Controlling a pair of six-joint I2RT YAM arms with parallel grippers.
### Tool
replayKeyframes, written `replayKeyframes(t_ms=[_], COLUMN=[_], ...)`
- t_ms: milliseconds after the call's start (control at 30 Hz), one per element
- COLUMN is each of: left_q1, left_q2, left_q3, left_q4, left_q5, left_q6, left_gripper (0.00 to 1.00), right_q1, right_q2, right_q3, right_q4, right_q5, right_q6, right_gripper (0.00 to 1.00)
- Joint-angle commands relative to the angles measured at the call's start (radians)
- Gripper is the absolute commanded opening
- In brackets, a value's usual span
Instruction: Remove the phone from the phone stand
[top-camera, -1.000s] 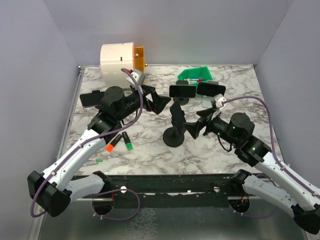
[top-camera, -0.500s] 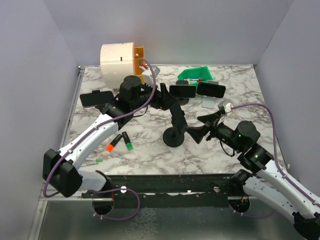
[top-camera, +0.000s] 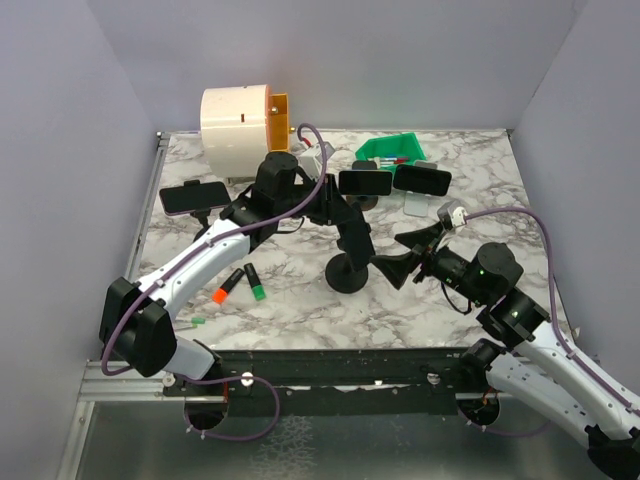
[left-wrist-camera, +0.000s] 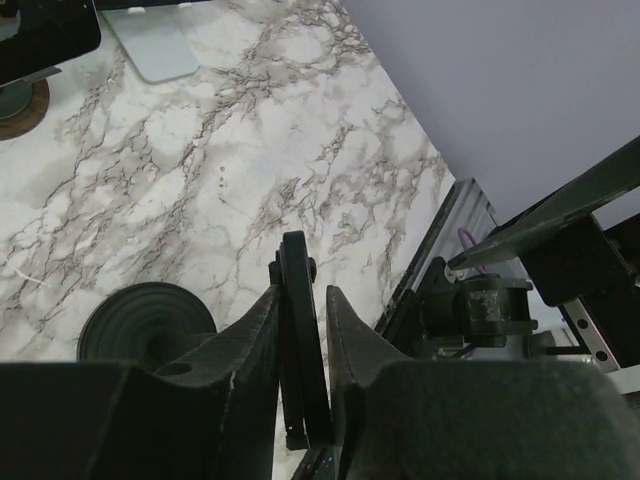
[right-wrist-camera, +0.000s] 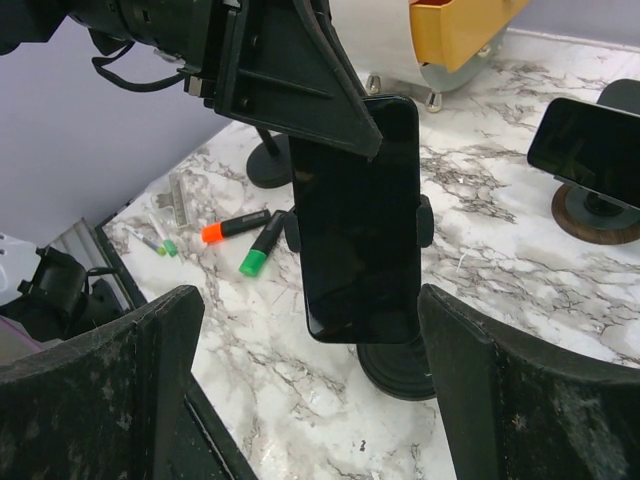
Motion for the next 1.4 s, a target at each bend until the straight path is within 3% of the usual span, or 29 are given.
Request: replayKeyframes(t_ms=[0,200,367,567,933,967,1067,1167,1367], left_q1=[0.002,0.003,0.002,0.002,0.002,0.002,0.002,0.002,0.003], left_q2=[-0.029,-0.038,-0.049,-0.103,-0.055,-0.053,-0.055,-0.065,-0.106], left_q3=[-0.018,-0.063,-0.103,-0.262,-0.263,-0.260,-0.253,-0.255,-0.252], left_q4=[0.053,0.128,0.233,0.487,0.503,0.502,0.495,0.488,0.464], left_q5=[0.049,0.071,0.068,0.054,0.047,0.056,0.078,0.077,0.068], left_q6=[0.015,0.034,0.024,-0.027,-0.058,-0.064,-0.073,-0.075,-0.067], left_gripper=[0.18,0.00,0.00,0.00,0.00,0.01,0.24,0.38,0.50], right_q1=[-0.004,-0.004,-0.004,-0.003,-0.004,-0.004,-0.004,-0.004,-0.004], right_q2=[-0.004,-0.003,-0.017,-0.047,-0.051,-0.052,-0.039,-0.013,0.009], right_q3=[0.020,0.015,0.001,-0.031,-0.046,-0.040,-0.014,0.017,0.070], right_q4=[-0.006,0.010,0.016,0.045,0.047,0.040,0.004,-0.045,-0.114], right_q5=[-0.024,-0.020,-0.005,0.029,0.021,0.021,0.036,0.065,0.118], right_q6=[-0.012,-0.012,-0.008,0.004,0.021,0.018,0.012,0.014,0.009], right_gripper=[0.93,0.93,0.93,0.93,0.93,0.93,0.94,0.95,0.95])
